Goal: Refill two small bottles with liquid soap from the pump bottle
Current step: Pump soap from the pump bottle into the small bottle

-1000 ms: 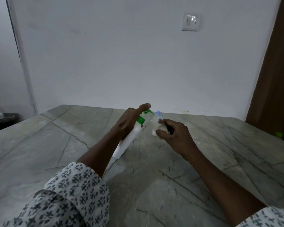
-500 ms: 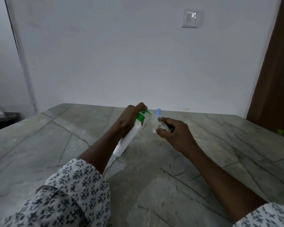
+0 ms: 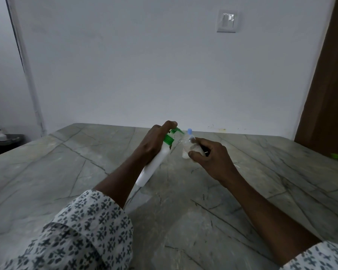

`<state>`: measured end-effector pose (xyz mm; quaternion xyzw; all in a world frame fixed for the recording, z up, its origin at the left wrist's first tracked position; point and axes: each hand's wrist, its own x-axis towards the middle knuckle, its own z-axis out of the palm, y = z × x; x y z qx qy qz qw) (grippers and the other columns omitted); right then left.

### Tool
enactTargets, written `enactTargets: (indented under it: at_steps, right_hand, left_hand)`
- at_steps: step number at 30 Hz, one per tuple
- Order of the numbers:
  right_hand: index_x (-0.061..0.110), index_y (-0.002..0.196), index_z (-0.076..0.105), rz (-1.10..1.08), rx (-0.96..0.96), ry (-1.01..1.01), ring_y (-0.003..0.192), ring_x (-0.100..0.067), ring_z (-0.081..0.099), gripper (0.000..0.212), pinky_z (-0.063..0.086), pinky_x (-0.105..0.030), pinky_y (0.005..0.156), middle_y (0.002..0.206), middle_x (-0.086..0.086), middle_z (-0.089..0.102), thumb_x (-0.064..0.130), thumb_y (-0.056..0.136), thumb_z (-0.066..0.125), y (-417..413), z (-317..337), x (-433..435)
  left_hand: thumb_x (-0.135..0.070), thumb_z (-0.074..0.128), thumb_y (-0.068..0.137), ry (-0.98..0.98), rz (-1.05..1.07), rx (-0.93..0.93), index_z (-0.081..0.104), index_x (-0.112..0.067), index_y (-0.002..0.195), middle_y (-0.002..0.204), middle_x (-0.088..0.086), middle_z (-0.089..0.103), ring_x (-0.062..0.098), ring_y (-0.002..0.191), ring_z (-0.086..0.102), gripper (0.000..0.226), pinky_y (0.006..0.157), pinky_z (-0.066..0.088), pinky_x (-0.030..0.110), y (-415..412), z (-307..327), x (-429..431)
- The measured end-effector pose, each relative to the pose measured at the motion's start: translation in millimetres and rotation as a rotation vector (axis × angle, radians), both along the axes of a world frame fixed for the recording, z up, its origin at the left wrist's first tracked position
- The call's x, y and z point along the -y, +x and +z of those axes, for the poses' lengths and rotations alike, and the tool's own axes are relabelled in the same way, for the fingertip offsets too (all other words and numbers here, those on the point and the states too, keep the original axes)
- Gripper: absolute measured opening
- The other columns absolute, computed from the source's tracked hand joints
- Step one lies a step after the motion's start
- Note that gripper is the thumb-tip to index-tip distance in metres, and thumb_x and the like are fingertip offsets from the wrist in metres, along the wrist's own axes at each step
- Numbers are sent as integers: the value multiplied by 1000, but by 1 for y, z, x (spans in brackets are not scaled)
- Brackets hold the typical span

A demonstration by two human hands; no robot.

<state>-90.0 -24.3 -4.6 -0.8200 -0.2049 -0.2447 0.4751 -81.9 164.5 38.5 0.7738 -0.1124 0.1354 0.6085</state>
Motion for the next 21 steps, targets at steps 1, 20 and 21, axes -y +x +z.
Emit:
enactTargets:
  at_steps: [1,20,21]
  right_hand:
    - [21,124,66,7,-1,-6,87,-6,65,44,45,-3,68,111,1,71,20,81,75,0,0,0]
    - [19,124,65,-44,45,-25,91,-9,63,45,42,-3,70,113,1,70,18,80,73,-1,4,2]
    - [19,124,65,-44,45,-27,92,-9,63,45,44,-6,72,114,2,69,18,80,73,-1,4,2]
  left_hand:
    - [-40,50,97,-11,-3,4,67,-16,71,60,8,64,22,54,56,39,66,45,35,0,0,0]
    - [-63,53,77,43,20,5,74,-16,78,64,7,68,20,57,60,51,69,48,36,0,0,1]
    - [-61,54,77,36,11,-3,74,-15,78,63,8,67,21,57,59,50,69,48,35,-1,0,1]
